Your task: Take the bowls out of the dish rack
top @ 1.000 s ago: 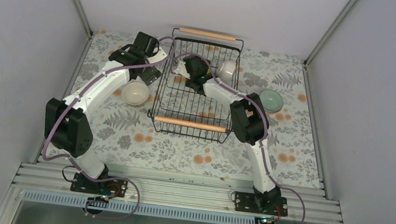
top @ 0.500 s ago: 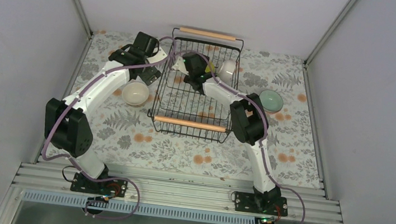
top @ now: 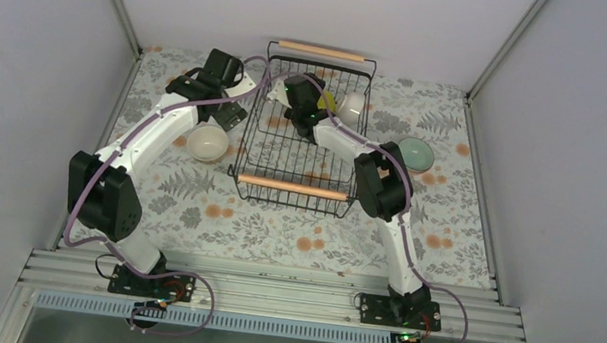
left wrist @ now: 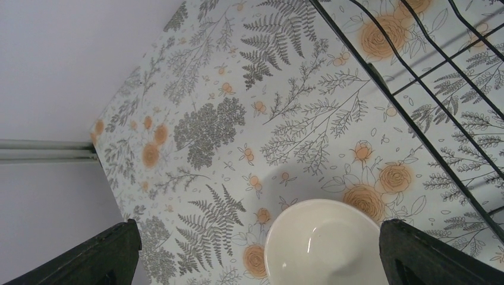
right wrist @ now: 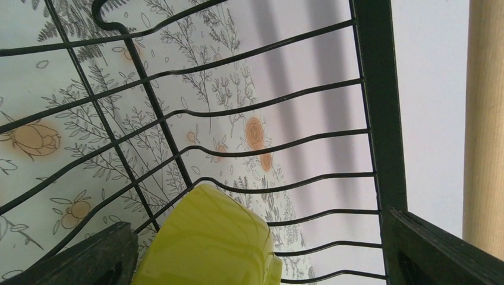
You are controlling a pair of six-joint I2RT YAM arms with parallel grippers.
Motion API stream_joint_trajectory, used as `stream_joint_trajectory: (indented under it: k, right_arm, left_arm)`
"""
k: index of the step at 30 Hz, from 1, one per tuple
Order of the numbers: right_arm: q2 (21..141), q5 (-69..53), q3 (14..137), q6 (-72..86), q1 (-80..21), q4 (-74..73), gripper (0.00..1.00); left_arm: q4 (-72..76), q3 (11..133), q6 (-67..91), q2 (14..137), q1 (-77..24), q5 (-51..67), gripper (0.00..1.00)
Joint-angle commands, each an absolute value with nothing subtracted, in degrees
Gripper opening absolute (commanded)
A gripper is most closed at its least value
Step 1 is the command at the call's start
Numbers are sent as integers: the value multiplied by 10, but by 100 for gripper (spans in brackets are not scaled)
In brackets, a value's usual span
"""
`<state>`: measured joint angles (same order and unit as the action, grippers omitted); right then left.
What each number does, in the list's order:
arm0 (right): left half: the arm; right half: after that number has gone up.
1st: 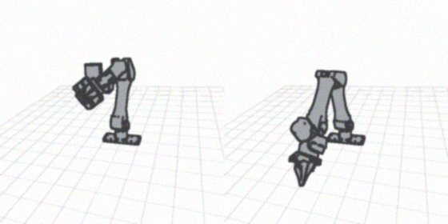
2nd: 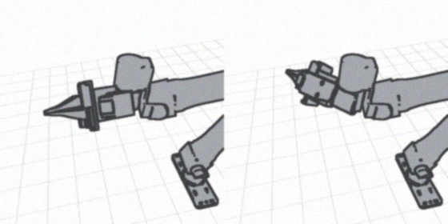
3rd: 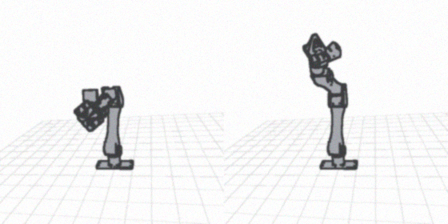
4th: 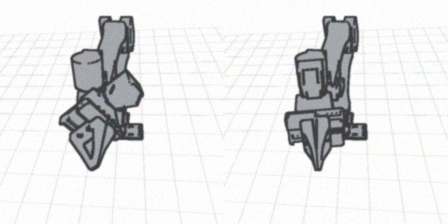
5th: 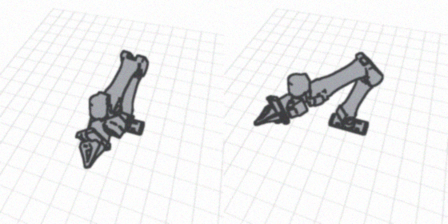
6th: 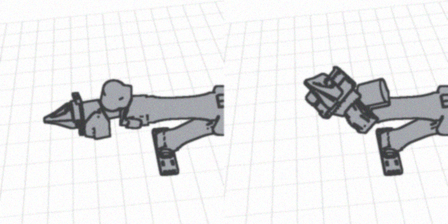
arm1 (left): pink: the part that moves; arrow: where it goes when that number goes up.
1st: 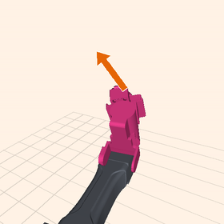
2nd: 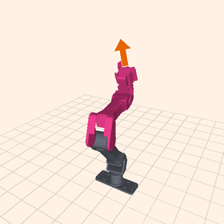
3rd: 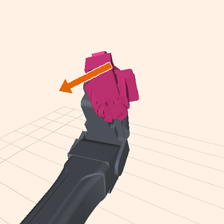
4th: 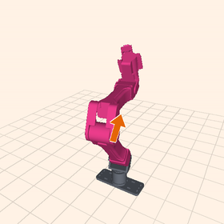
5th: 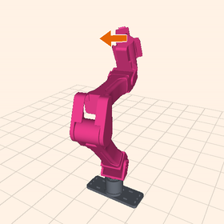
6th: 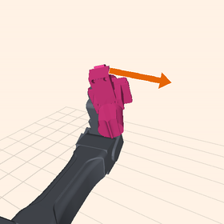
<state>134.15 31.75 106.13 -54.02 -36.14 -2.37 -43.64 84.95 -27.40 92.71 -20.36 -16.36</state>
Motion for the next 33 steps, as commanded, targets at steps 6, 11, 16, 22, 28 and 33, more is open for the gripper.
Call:
stream_joint_trajectory:
  k: [6,11,16,22,28,33]
  right_arm:
    - [1330,375,1066,-529,-338,-17,100]
    - [1315,406,1061,-530,-338,-15,100]
    - [1303,438,1049,-543,-335,-1,100]
    - [1299,485,1040,-569,-333,25,100]
    - [1304,523,1041,-587,-329,39,100]
    - [1324,520,1090,-526,-318,-55,100]
  left_arm:
    - [-441,856,-266,917,-204,-155,100]
    - [-442,862,-269,918,-204,-154,100]
    - [-452,881,-267,924,-204,-149,100]
    - [-455,882,-269,918,-204,-148,100]
    - [-458,881,-270,915,-205,-147,100]
    - [-462,889,-268,917,-205,-142,100]
